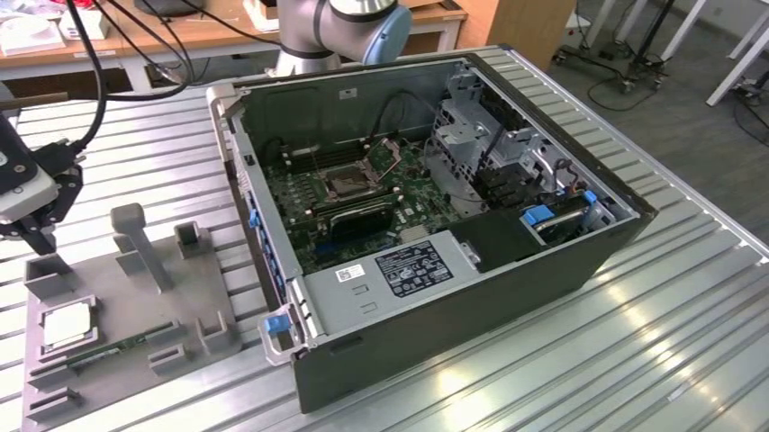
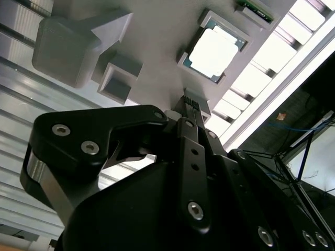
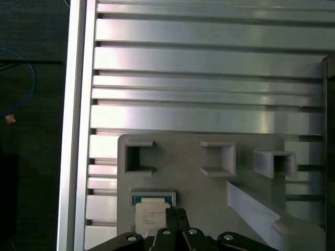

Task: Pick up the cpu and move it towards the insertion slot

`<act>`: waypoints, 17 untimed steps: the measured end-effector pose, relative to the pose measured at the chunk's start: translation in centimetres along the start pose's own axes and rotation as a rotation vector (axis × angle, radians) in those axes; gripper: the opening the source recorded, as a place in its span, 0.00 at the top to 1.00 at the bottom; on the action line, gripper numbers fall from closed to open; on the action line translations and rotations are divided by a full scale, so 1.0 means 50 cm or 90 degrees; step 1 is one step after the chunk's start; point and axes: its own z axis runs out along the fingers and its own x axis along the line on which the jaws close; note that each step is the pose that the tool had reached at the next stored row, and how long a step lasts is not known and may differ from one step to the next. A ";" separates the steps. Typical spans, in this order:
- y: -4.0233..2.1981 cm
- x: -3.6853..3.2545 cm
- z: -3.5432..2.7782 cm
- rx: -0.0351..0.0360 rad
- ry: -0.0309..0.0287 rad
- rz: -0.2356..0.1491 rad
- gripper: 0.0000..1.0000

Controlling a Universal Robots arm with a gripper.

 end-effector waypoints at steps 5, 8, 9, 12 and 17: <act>0.000 0.000 0.007 0.0000 0.0001 0.000 0.89; -0.001 0.000 0.010 0.0001 0.0001 0.000 0.89; -0.002 0.000 0.011 0.0001 0.0001 0.000 0.89; -0.007 0.000 0.014 0.0000 0.0000 0.000 0.89; -0.019 0.000 0.016 0.0000 0.0000 0.000 0.89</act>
